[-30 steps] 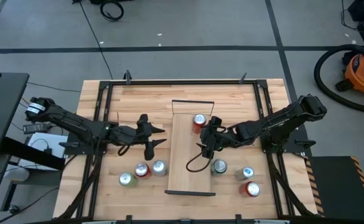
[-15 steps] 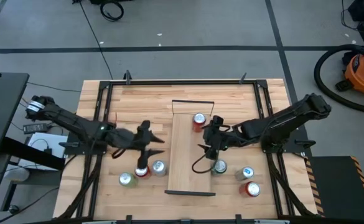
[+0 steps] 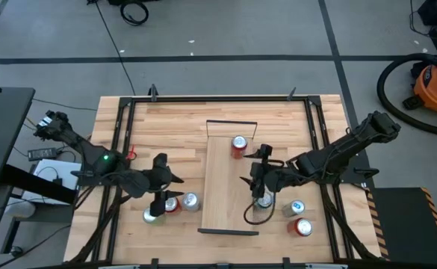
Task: Place canned beverage on shelf
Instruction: Put the red/black soda can on the shelf
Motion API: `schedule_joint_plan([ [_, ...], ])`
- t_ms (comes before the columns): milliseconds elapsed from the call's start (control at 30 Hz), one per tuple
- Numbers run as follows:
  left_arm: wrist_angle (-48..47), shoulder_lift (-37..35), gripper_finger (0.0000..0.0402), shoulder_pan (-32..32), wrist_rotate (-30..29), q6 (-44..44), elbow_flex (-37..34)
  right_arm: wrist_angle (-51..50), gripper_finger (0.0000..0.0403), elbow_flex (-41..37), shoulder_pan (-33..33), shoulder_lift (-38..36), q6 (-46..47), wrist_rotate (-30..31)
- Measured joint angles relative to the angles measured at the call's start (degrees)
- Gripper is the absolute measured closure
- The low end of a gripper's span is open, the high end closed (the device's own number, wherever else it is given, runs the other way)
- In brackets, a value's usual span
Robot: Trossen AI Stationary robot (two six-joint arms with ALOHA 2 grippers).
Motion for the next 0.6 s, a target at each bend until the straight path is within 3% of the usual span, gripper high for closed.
schedule_joint_plan([
  [100,-1.57,0.99,0.0207,-0.91,-0.77,-1.81,2.62,6.86,0.0031,-3.00,0.06,-0.05,-5.15,-0.63],
  [333,-5.66,6.59,0.0207,-5.65,-9.19,-0.37,8.94,18.02,0.0031,-7.81,-0.49,-0.28,-11.92,-0.91],
  [600,-20.68,12.52,0.0207,-7.74,-7.80,-16.22,17.59,19.65,0.0031,-8.09,-0.84,-0.32,-16.36,-0.44],
])
